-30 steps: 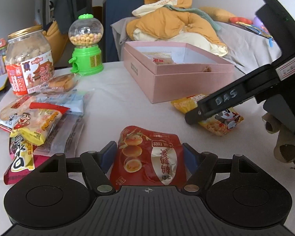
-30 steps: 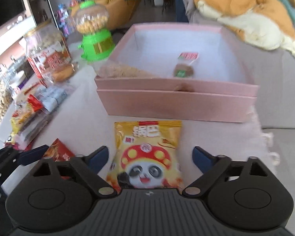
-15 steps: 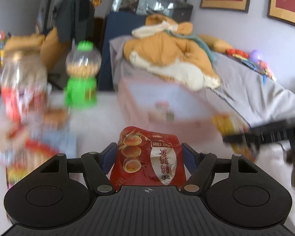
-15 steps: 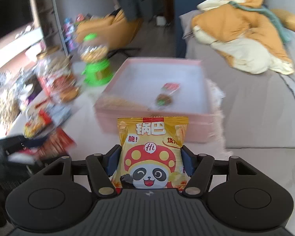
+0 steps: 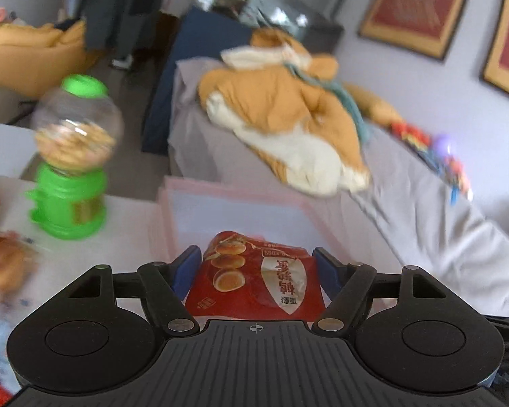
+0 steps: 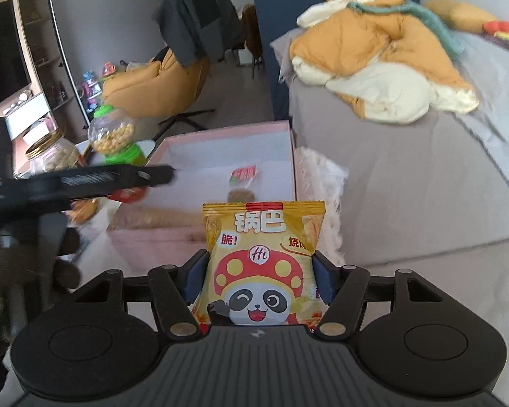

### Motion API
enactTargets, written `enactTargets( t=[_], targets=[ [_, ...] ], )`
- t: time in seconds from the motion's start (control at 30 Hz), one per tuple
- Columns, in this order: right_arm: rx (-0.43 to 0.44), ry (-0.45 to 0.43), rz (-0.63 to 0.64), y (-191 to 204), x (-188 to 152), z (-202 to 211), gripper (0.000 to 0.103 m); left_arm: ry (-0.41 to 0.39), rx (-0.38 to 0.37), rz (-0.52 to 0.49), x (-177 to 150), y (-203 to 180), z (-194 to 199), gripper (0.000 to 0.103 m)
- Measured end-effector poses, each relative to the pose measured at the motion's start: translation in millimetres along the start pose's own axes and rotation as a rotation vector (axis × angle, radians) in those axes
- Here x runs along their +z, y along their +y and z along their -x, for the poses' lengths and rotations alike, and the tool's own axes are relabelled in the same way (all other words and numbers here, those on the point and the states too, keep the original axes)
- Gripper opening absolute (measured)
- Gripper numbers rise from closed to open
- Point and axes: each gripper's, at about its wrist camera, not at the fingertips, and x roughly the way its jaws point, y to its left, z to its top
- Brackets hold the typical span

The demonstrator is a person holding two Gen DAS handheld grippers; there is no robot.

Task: Organize snacks
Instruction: 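Carry both bags over the pink box and open both tools to drop them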

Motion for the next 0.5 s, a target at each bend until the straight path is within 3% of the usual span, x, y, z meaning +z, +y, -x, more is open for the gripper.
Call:
enactTargets(
  t=[0.17, 0.23, 0.27, 0.4, 0.5],
  targets=[
    [0.018, -0.104, 0.002, 21, 37, -22, 0.065, -0.036, 0.046, -0.026, 0, 16, 42, 0.077],
    [0.039, -0.136, 0.002, 28, 55, -41, 0.076, -0.001, 0.021, -0.008, -3, 24, 47, 0.077],
    [0.037, -0.120, -0.001, 33, 63, -53, 0.089, 0.004, 0.011, 0.006, -4, 28, 50, 0.077],
    [0.095, 0.000, 0.061, 61, 69, -80, 0.090, -0.052, -0.012, 0.062, -2, 39, 57, 0.077],
    [0.003, -0.024, 0.145, 73, 63, -71, 0.089, -0.079, -0.108, 0.074, 12, 26, 42, 0.077]
  ],
)
